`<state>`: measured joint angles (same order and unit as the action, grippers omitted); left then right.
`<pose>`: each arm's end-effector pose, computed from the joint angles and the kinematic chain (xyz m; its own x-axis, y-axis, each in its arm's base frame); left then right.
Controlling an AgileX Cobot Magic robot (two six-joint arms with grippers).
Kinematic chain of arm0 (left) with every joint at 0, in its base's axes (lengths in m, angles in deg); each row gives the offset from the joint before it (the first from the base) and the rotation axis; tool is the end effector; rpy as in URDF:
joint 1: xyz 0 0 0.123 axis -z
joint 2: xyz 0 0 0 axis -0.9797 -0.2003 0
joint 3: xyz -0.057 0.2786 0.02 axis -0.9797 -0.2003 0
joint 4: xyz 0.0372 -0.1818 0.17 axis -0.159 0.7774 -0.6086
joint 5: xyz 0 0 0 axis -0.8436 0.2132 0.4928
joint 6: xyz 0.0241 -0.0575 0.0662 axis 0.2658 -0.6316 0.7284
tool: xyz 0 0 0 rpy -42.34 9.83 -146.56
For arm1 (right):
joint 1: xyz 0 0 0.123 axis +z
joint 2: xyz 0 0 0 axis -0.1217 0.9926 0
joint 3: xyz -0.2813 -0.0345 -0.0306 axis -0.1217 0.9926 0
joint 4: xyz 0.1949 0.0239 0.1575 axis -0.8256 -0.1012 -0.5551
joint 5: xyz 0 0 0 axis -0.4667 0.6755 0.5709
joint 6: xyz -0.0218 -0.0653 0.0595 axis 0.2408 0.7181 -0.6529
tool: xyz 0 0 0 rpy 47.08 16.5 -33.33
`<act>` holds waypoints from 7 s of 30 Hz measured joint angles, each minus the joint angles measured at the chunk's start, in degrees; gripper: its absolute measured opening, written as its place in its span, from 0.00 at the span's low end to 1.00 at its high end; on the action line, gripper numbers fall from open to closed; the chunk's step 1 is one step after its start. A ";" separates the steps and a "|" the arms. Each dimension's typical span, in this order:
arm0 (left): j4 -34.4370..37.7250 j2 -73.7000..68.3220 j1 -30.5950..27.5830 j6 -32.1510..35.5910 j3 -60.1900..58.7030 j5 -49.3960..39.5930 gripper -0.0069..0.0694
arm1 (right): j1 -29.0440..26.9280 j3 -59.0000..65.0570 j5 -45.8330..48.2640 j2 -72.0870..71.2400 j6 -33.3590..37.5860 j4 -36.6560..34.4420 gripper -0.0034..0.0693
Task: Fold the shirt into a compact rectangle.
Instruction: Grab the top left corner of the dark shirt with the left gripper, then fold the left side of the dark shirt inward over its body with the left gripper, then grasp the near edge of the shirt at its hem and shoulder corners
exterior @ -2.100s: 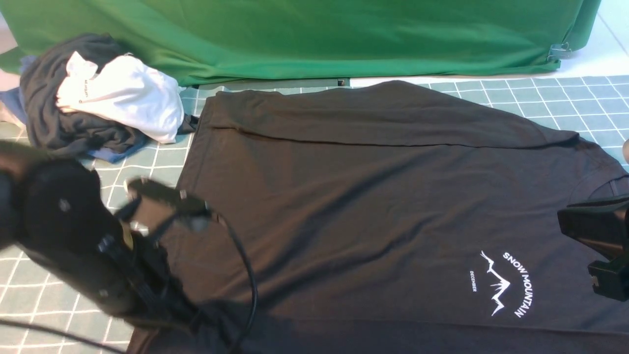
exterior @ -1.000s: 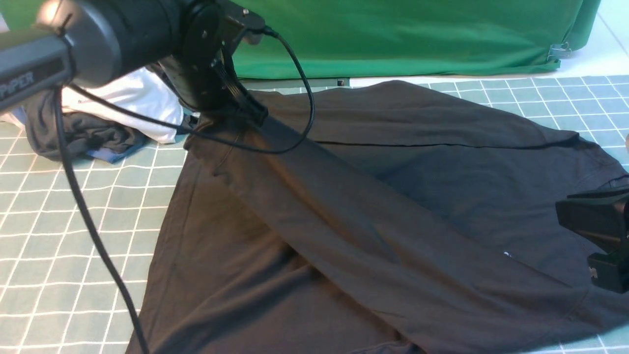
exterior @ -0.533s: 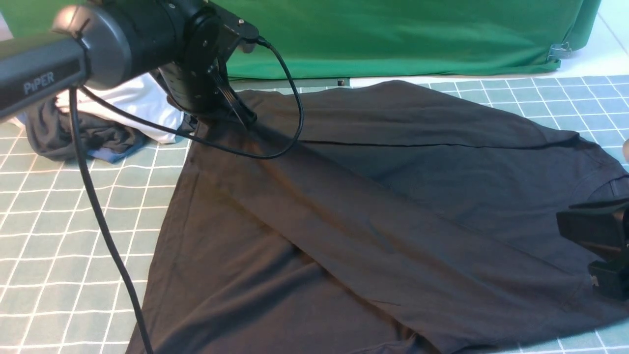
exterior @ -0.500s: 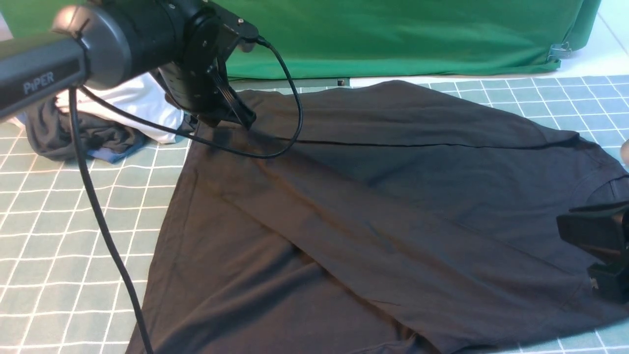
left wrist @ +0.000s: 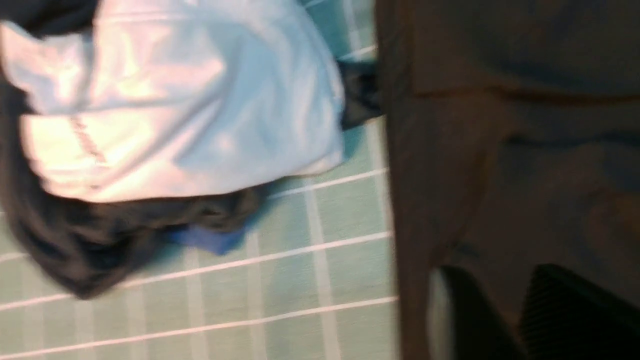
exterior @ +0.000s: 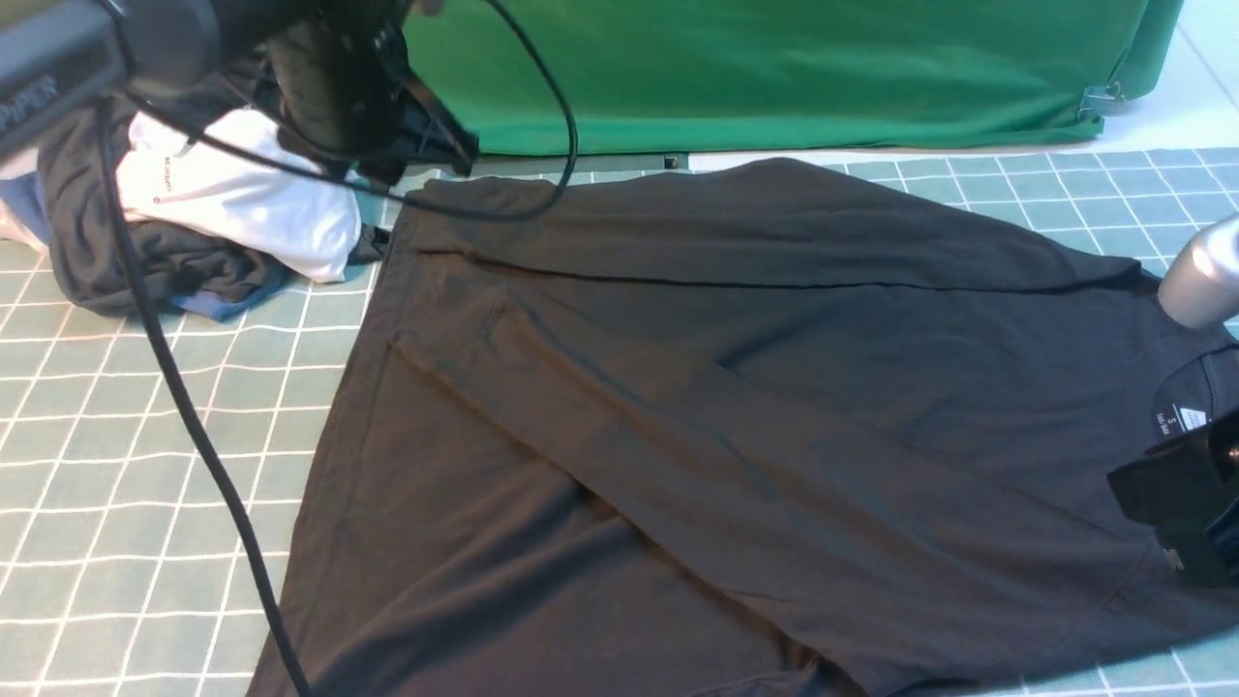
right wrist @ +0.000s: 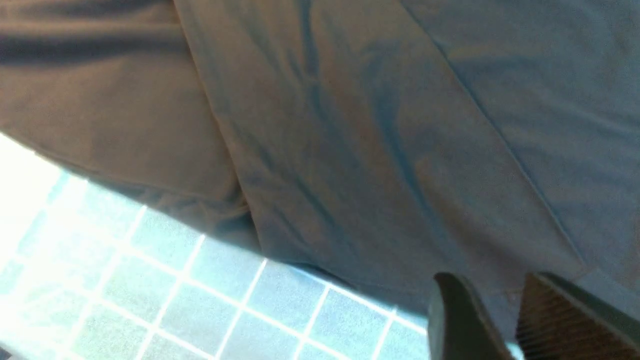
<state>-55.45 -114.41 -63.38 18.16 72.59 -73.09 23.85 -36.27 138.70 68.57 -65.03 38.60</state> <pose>0.4174 -0.0883 0.2977 -0.8729 0.1848 -0.4515 0.0988 0.9733 0.2072 0.1457 0.0941 0.3318 -0.7230 -0.3361 -0.6036 -0.4888 0.8663 0.1030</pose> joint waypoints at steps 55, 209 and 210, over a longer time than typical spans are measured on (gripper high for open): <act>22.78 -13.04 -7.68 -0.05 0.73 22.35 0.15 | 0.00 -0.25 -2.18 0.00 2.23 0.31 0.32; 18.88 23.69 -0.06 -6.38 -65.15 15.71 0.60 | 0.00 -0.25 -5.77 0.00 -3.34 13.02 0.38; 18.94 23.69 -0.06 -6.38 -65.15 15.71 0.57 | 0.00 -0.25 -5.30 0.00 -2.69 12.60 0.38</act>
<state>-36.51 -90.71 -63.44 11.78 7.44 -57.39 23.85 -36.52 133.40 68.57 -67.72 51.20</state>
